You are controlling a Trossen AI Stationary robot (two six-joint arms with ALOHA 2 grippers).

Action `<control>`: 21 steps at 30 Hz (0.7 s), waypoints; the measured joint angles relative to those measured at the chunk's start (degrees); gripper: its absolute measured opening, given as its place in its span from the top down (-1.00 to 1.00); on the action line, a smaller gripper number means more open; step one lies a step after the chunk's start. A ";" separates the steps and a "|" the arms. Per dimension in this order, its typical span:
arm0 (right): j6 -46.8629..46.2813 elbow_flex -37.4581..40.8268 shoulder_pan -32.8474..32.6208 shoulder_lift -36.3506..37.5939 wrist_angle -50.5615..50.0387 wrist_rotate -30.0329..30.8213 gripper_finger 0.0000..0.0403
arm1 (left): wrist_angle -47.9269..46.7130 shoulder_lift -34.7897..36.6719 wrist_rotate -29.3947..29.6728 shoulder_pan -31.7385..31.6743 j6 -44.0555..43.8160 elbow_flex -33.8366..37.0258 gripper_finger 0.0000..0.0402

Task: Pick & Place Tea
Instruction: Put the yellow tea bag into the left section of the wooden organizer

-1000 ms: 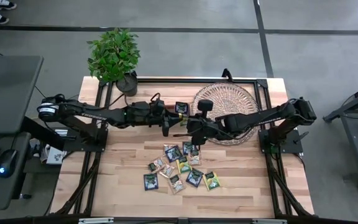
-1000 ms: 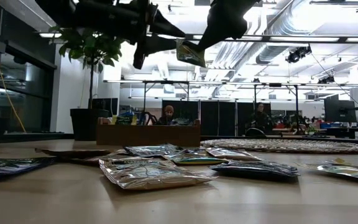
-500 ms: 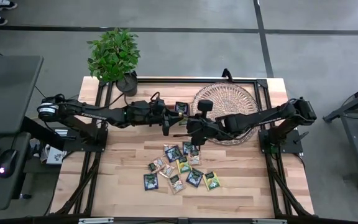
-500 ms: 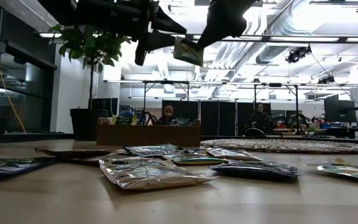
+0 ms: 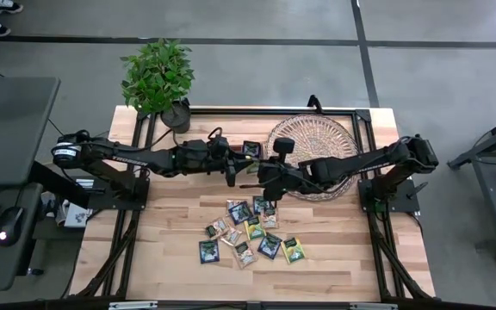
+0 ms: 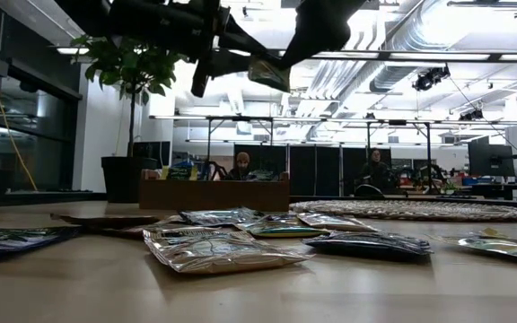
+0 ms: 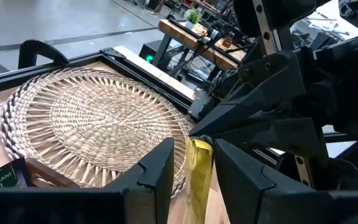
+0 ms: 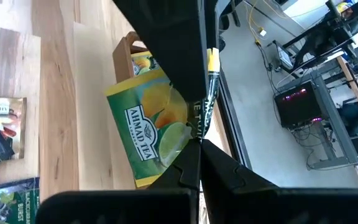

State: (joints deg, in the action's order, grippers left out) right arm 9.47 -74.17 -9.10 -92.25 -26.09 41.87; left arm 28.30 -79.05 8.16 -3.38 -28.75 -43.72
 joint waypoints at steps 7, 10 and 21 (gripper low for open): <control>0.00 0.00 0.02 0.00 0.27 0.00 1.00 | 1.31 0.02 -0.45 0.00 -0.28 0.00 0.91; 0.00 0.00 0.02 0.00 0.31 0.01 1.00 | 1.50 0.02 -0.57 0.00 -2.21 0.00 0.94; -0.02 0.00 0.02 -0.02 0.36 -0.20 0.92 | 1.52 0.02 -0.52 0.00 -4.50 0.02 0.99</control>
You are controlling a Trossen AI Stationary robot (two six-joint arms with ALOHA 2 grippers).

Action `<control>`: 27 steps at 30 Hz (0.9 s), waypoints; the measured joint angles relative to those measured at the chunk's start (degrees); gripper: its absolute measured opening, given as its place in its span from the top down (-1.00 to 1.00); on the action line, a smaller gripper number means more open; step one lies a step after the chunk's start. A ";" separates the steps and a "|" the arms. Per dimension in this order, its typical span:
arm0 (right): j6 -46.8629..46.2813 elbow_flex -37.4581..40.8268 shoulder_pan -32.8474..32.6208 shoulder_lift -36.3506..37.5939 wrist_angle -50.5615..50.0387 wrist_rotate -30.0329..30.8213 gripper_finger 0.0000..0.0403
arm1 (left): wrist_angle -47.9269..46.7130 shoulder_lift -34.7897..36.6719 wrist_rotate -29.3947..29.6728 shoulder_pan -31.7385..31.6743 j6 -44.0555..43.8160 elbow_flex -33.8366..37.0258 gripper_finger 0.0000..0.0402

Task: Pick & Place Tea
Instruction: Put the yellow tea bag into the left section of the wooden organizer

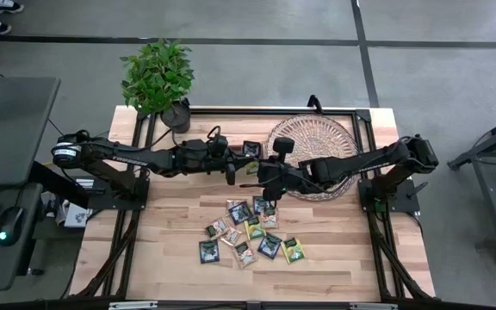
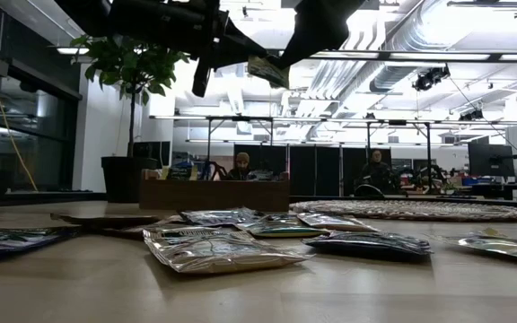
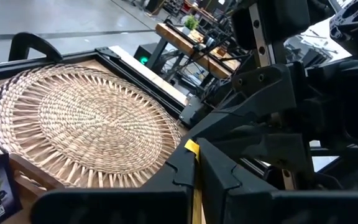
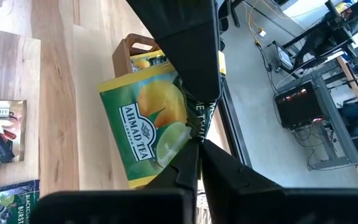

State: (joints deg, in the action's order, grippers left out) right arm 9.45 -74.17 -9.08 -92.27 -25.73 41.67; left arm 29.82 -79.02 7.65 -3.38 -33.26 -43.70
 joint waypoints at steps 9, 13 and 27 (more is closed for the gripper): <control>-0.73 0.02 0.09 0.04 -0.05 1.01 0.48 | -3.85 0.00 0.62 0.00 0.50 0.00 1.00; -4.10 0.02 0.07 0.72 -1.40 6.62 0.30 | -8.11 0.87 2.68 -0.02 3.63 0.09 1.00; -24.95 0.04 0.09 4.22 -19.49 -0.35 0.18 | -23.28 14.96 4.09 -4.83 10.92 7.80 1.00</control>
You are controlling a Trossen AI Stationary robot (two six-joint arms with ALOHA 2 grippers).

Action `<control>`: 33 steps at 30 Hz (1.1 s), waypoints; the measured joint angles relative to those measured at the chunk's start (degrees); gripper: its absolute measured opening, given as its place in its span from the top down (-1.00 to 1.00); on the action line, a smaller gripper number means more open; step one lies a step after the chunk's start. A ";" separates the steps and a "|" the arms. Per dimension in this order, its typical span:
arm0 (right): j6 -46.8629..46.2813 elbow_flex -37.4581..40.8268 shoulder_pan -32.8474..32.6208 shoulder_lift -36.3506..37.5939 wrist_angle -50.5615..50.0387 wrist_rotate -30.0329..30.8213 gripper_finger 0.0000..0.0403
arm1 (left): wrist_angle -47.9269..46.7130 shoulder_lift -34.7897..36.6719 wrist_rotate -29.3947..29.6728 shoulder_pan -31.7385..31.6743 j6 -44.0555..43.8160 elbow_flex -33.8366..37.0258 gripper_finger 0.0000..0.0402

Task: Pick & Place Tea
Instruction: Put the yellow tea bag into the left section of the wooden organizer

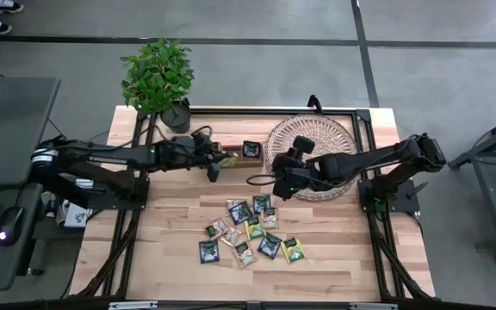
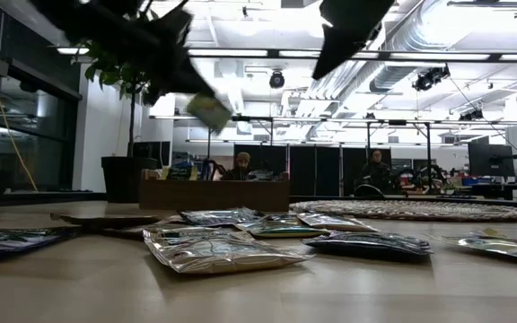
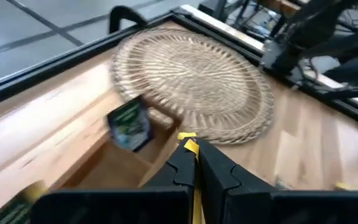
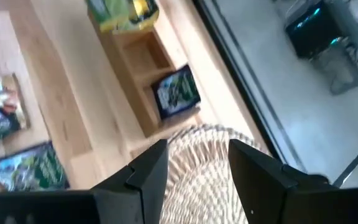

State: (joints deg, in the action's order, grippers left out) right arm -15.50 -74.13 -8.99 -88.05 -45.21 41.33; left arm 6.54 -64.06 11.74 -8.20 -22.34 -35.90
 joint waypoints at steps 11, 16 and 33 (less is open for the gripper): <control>-1.02 -0.02 -0.04 0.00 -0.88 -2.00 0.18 | 7.13 11.10 -8.42 -10.24 0.97 14.55 1.00; -1.02 -0.02 -0.04 0.00 -0.19 -2.27 0.18 | 12.87 11.36 -12.29 -14.77 1.00 17.45 1.00; -1.06 -0.02 -0.04 0.00 2.25 -2.54 0.18 | 23.94 -1.17 -31.21 -28.49 4.55 17.84 1.00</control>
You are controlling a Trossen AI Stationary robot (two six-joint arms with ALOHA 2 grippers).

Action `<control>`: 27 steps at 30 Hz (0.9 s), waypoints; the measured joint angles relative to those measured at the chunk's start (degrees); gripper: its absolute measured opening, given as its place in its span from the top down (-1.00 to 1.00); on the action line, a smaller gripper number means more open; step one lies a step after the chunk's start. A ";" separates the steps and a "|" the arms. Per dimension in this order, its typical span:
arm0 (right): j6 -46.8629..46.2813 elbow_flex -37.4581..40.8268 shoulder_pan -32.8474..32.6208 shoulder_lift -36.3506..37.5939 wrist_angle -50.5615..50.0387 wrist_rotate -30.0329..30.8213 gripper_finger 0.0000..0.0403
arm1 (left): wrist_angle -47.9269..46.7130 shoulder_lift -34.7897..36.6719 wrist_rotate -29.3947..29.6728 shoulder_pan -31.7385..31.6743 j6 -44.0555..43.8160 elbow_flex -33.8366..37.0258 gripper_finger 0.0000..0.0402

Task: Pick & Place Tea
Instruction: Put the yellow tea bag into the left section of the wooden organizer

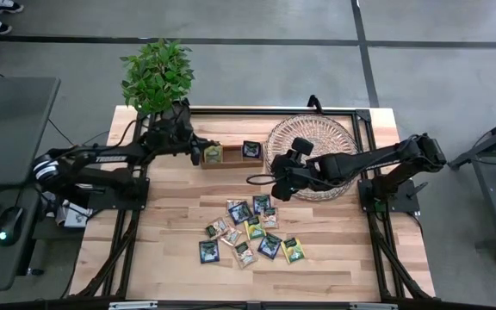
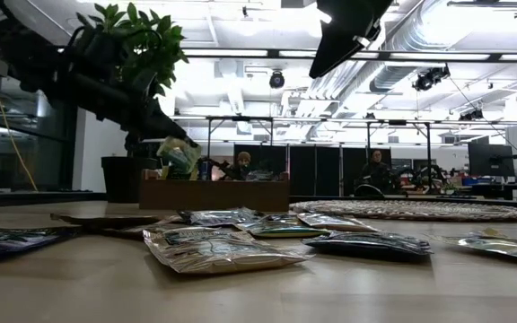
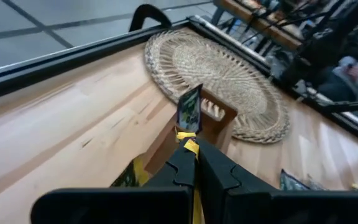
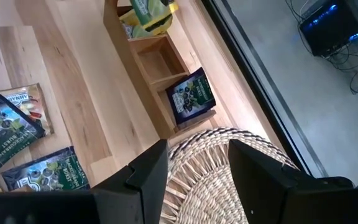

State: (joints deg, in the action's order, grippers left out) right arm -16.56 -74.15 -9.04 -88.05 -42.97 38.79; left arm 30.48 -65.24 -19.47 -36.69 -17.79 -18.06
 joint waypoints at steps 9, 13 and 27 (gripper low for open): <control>0.02 0.00 0.00 0.00 -0.02 -0.02 0.18 | 4.57 -5.15 -7.83 -2.90 0.46 -0.02 1.00; 0.02 -0.02 0.00 0.00 -0.04 -0.03 0.18 | 4.56 -5.15 -7.62 -3.21 1.24 -0.02 1.00; 0.04 -0.02 0.00 -0.02 -0.04 -0.02 0.18 | 4.82 -5.20 -2.70 -3.45 1.50 3.17 1.00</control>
State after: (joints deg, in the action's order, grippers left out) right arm -16.51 -74.17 -9.04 -88.07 -43.00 38.77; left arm 35.31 -70.43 -22.17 -40.14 -16.29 -14.90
